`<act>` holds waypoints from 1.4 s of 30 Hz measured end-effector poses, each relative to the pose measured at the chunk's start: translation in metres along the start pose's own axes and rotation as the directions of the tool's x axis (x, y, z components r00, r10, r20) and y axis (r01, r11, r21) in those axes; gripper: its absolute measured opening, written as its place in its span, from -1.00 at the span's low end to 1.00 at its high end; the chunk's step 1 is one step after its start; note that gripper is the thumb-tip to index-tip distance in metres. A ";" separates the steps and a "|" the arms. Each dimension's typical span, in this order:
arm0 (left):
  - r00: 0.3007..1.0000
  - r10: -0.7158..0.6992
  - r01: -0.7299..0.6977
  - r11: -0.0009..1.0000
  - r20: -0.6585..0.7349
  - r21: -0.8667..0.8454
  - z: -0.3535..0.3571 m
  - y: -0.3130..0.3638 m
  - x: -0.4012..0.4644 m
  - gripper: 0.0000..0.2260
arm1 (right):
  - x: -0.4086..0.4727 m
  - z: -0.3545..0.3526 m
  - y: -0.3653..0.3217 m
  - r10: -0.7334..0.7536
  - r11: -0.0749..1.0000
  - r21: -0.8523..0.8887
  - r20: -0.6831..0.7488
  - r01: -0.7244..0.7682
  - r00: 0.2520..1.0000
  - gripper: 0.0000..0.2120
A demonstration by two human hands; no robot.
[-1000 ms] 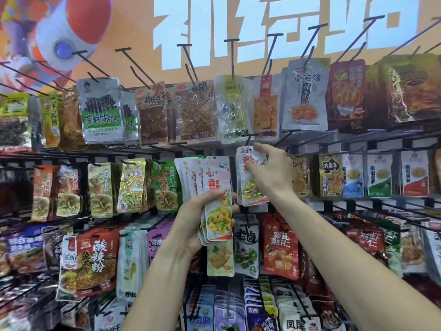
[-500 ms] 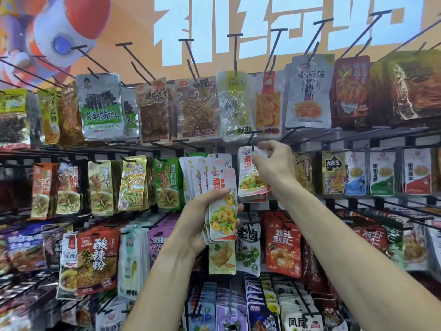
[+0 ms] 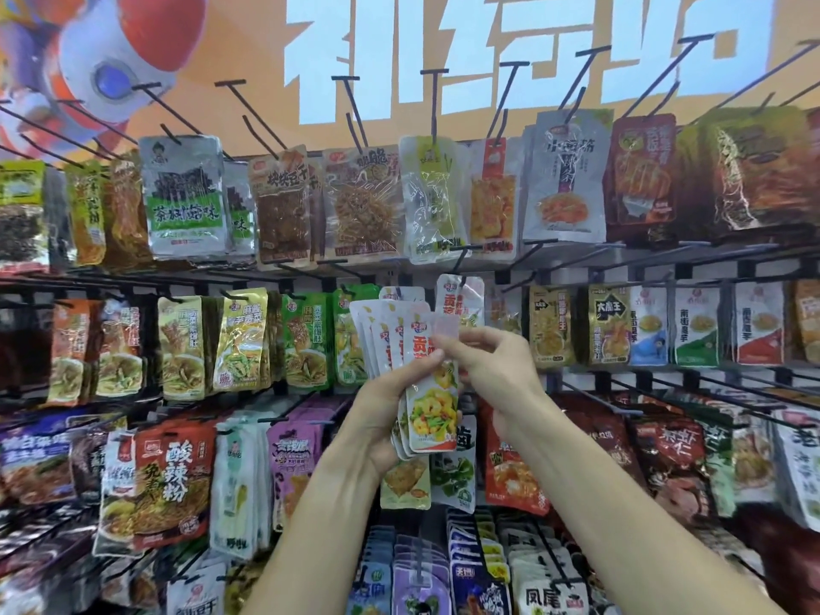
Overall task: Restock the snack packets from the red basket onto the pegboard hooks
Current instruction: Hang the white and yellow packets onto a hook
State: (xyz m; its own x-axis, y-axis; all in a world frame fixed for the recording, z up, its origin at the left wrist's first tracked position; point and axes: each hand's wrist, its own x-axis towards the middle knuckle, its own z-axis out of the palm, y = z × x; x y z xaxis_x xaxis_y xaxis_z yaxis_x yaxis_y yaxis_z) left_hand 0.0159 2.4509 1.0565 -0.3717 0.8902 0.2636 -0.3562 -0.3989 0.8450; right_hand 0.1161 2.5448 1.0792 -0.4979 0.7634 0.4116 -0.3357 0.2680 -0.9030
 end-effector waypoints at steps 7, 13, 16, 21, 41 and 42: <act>1.000 0.002 -0.003 0.998 -0.015 -0.068 0.006 -0.003 0.003 -0.65 | 0.020 -0.007 0.003 -0.153 0.986 0.027 -0.241 0.164 0.958 -0.70; 0.984 0.067 -0.066 0.998 -0.165 0.012 0.008 0.007 0.003 -0.67 | 0.049 -0.007 -0.015 -0.373 0.923 -0.201 -0.271 0.327 0.887 -0.80; 0.975 0.071 -0.067 0.997 -0.210 0.025 0.005 0.011 0.003 -0.77 | 0.057 -0.008 -0.017 -0.361 0.919 -0.260 -0.262 0.295 0.895 -0.84; 0.970 0.072 -0.067 0.997 -0.232 0.027 -0.001 0.016 0.003 -0.87 | 0.061 -0.004 -0.021 -0.412 0.881 -0.358 -0.257 0.310 0.874 -0.82; 0.998 0.013 -0.011 0.999 -0.062 0.034 -0.003 0.003 0.009 -0.92 | 0.011 -0.002 -0.006 -0.059 0.994 -0.091 0.003 0.059 0.998 -0.66; 0.998 0.010 -0.008 0.999 -0.061 0.033 -0.005 0.000 0.011 -0.86 | 0.010 -0.003 -0.005 0.003 0.998 -0.067 0.027 -0.001 1.000 -0.67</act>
State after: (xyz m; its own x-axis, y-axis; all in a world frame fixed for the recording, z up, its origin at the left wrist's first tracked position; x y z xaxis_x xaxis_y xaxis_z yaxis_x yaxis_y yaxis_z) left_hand 0.0082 2.4596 1.0568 -0.4272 0.8708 0.2434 -0.3247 -0.3989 0.8576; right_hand 0.1152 2.5529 1.0875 -0.5200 0.7480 0.4124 -0.2807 0.3064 -0.9096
